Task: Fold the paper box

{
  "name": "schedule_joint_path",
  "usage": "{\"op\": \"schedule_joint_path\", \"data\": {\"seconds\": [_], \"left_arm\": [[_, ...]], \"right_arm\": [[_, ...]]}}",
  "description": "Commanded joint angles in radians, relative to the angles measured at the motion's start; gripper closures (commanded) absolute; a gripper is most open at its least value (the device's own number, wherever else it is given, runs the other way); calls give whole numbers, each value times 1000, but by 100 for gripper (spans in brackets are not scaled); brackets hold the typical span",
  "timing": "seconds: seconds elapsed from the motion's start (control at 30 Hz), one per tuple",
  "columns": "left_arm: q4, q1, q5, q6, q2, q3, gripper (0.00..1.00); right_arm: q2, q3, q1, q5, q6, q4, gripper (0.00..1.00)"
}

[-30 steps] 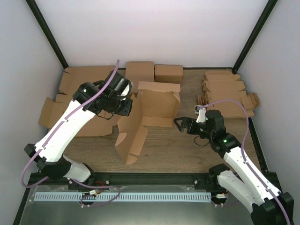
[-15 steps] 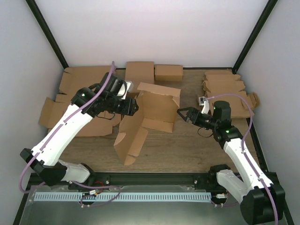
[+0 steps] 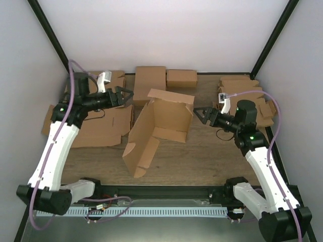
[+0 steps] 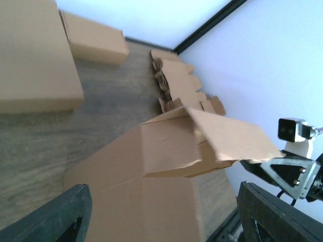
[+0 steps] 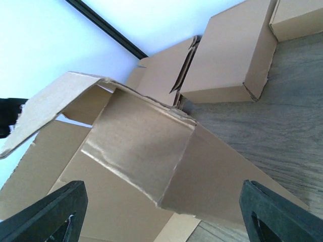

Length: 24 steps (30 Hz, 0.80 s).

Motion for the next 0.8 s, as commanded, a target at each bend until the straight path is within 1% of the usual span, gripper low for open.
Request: {"op": "schedule_joint_path", "data": {"seconds": [0.0,0.07,0.33,0.53,0.77], "left_arm": [[152,38,202,-22,73,-114,16],[223,38,223,-34,88,-153,14],[404,24,304,-66,173,-224,13],[446,-23,310,-59,254,-220,14],[432,-64,304,-36,328,-207,17]], "right_arm": [[50,63,-11,-8,-31,-34,14],[84,79,-12,-21,-34,-30,14],[153,89,-11,-47,-35,22,16],[178,60,-11,-65,-40,36,16],[208,51,-11,-85,-58,31,17]]}}
